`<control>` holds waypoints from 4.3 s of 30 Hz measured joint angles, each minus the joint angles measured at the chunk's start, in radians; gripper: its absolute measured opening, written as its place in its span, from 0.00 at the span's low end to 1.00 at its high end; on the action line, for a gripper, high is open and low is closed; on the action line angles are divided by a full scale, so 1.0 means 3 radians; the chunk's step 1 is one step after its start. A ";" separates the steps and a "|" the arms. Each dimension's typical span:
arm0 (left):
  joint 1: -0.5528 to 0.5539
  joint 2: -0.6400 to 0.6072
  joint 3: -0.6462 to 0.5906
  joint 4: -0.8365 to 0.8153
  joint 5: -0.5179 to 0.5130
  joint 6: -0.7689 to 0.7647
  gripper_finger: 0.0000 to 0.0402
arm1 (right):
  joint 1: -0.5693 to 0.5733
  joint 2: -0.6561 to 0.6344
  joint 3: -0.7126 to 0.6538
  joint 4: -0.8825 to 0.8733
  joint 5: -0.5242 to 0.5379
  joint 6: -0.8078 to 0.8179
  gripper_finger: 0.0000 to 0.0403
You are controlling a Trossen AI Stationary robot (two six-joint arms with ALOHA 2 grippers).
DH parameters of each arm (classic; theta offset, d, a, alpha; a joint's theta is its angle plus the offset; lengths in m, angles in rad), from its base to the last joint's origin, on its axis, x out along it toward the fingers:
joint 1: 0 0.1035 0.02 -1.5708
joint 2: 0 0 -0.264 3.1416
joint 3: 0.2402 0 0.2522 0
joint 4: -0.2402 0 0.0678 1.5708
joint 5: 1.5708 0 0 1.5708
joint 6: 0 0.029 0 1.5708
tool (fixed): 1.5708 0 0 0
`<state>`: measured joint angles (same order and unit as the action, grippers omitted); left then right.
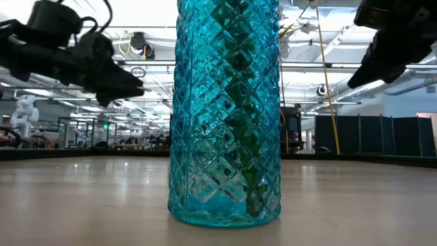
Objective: Sort flowers into vase by color
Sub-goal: Return to Home Position
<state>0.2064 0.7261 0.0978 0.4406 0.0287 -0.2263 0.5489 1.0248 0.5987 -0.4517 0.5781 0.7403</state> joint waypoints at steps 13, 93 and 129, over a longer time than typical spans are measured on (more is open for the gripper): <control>-0.0497 -0.0908 -0.0301 0.0076 0.0058 -0.0184 0.46 | -0.0022 -0.0171 0.0000 -0.0311 -0.0048 -0.0146 0.00; -0.0993 -0.2418 -0.0307 -0.1173 -0.0372 0.0169 0.46 | -0.1000 -0.3409 -0.1925 0.1640 -0.1107 -0.1881 0.00; -0.0994 -0.2403 -0.0307 -0.1175 -0.0372 0.0169 0.46 | -0.1378 -0.3381 -0.1925 0.1586 -0.1494 -0.1896 0.00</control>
<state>-0.0917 0.0051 0.0055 0.0881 -0.0830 -0.1757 0.1356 0.0105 0.0212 0.0242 0.1299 0.1715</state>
